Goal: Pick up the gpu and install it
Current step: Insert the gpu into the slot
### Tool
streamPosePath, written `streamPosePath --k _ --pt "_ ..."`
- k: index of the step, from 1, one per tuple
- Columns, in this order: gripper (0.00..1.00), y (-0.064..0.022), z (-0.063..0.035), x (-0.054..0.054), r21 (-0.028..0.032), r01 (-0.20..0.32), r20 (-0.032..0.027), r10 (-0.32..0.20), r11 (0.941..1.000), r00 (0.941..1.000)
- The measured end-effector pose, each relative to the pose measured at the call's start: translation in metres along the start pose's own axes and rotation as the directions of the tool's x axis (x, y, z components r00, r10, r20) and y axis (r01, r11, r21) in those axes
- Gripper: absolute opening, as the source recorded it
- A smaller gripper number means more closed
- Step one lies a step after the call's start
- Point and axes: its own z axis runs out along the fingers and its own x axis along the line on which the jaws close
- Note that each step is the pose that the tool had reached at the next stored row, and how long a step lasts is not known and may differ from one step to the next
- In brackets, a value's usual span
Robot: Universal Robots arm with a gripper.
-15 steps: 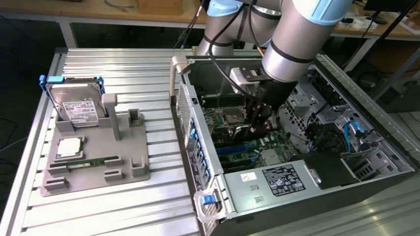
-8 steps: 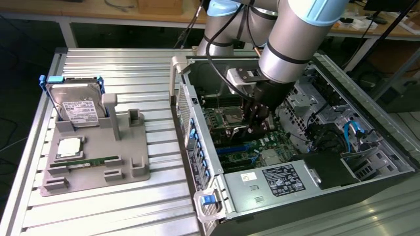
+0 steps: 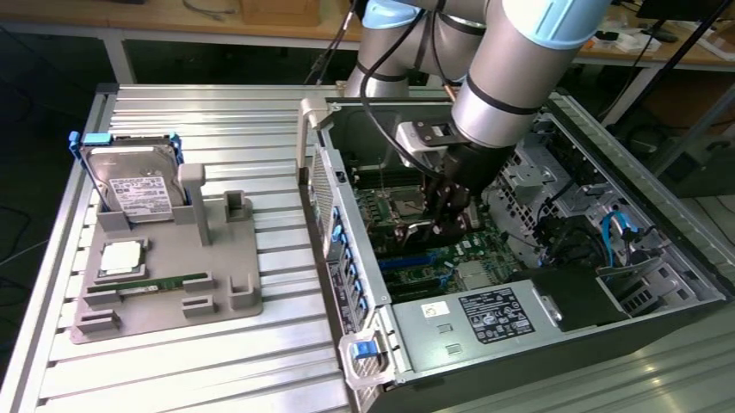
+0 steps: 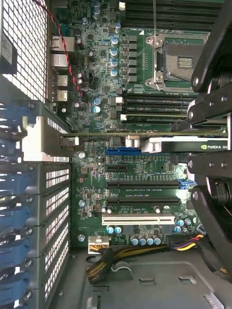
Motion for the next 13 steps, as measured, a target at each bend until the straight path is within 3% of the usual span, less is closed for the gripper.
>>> streamPosePath --k 13 --pt "0.27 0.0067 0.0029 0.0003 0.0004 0.000 0.0014 0.000 1.0000 1.0000"
